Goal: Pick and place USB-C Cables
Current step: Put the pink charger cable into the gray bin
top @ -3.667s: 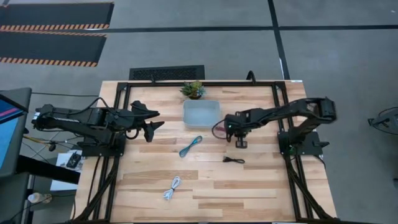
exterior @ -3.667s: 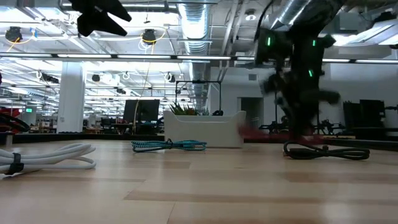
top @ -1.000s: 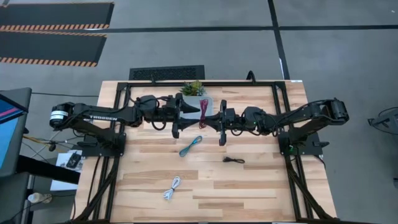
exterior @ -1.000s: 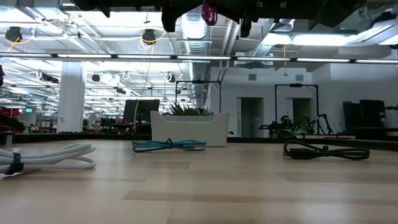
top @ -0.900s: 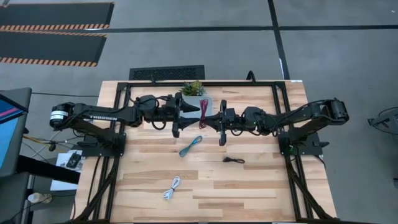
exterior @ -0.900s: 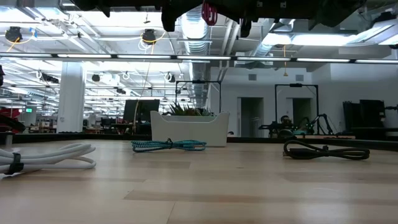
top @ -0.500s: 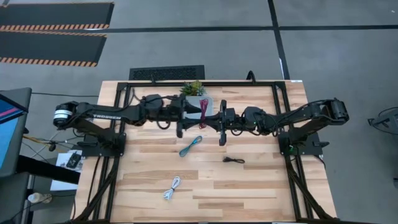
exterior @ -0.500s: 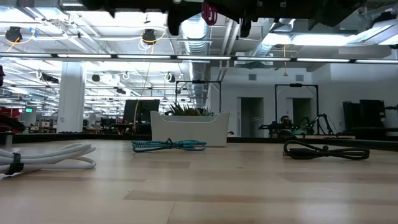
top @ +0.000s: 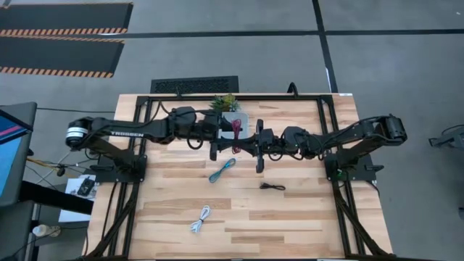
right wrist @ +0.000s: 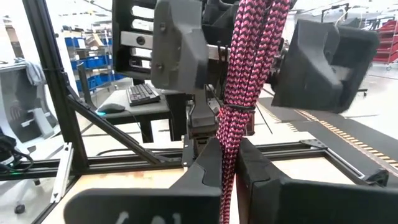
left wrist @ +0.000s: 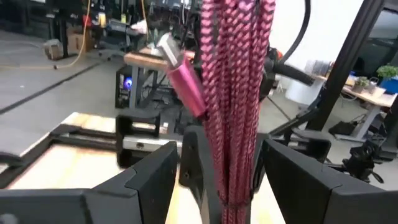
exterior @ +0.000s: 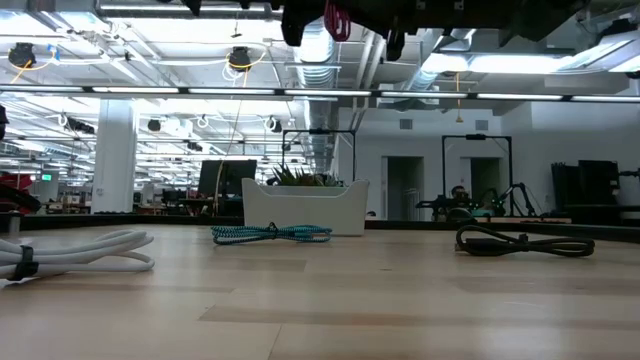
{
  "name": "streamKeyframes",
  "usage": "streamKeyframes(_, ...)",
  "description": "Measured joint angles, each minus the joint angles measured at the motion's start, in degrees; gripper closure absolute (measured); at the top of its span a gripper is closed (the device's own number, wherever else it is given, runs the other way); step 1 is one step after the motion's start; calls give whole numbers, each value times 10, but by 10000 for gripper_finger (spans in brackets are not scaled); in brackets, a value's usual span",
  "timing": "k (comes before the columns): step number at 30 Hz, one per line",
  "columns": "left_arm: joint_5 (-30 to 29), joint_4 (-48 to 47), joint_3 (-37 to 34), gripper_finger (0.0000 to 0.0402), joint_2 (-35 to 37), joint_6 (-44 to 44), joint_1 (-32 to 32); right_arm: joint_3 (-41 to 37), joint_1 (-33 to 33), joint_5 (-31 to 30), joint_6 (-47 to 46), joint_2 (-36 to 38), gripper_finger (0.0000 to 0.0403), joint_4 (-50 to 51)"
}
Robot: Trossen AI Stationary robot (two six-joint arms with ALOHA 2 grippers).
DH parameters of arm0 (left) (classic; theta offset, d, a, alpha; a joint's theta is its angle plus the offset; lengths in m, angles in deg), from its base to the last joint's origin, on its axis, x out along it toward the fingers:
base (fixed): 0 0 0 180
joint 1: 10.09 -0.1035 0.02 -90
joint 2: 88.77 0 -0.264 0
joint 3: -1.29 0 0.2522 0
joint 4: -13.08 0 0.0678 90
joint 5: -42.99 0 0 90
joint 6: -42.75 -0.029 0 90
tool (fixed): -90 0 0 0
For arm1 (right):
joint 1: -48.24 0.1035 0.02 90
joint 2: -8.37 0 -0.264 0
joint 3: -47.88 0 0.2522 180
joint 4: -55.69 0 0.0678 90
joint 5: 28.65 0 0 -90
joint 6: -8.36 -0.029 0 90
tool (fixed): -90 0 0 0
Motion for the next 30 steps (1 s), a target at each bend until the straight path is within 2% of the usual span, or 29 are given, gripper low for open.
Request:
streamKeyframes(3, -12, 5, 0, 187, 1, 0, 0, 0, 0, 0, 0, 0, 387, -1)
streamKeyframes(6, -14, 3, 0, 216, 1, 0, 0, 0, 0, 0, 0, 0, 386, 0)
streamKeyframes(16, -13, -12, 0, 383, -1, -7, 0, 0, -3, -10, -16, 0, 363, 0)
streamKeyframes(20, -20, -23, 0, 383, 0, -17, -2, 0, -10, -10, -34, -1, 328, 3)
streamKeyframes(30, -31, -62, -1, 390, 14, -26, -18, 0, -19, -18, -31, 4, 185, -3)
